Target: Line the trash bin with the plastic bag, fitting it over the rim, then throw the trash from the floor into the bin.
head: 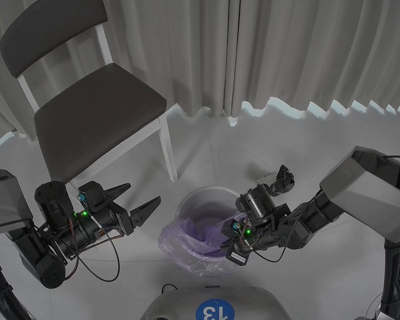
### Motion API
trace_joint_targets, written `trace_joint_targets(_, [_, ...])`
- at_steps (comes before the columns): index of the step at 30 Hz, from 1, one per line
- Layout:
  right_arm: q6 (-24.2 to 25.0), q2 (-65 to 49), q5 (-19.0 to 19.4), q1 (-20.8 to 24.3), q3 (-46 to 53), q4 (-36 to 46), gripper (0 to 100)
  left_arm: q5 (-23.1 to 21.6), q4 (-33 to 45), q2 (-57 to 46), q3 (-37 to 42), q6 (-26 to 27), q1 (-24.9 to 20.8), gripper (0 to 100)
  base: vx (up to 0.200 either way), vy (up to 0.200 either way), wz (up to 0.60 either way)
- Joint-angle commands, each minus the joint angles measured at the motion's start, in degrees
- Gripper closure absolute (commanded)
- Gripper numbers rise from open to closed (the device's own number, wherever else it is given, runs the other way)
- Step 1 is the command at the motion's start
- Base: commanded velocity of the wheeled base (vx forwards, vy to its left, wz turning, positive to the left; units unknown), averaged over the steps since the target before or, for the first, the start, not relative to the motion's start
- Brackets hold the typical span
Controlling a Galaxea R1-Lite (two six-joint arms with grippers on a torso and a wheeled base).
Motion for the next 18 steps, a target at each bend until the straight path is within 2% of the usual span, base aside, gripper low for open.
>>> trace_joint_targets(1, [0.1, -0.5, 0.0, -0.6, -0.6, 0.0, 100, 0.0, -1.0, -1.9, 0.8, -0.3, -0.6, 0, 0.0, 0.0, 0.0])
trace_joint_targets(5, [0.4, -1.6, -0.2, -1.2, -1.3, 0.0, 100, -0.2, -1.0, -2.8, 0.4, -1.0, -0.7, 0, 0.0, 0.0, 0.0])
trace_joint_targets(12, [3.7, -4.9, -0.4, -2.3, -2.0, 0.0, 100, -2.7, -1.0, -5.1, -1.2, -6.4, -0.4, 0, 0.0, 0.0, 0.0])
trace_joint_targets(18, [3.6, -6.1, -0.5, -2.7, -2.0, 0.0, 100, -2.6, -1.0, -4.7, -1.3, -6.2, -0.3, 0, 0.2, 0.0, 0.0])
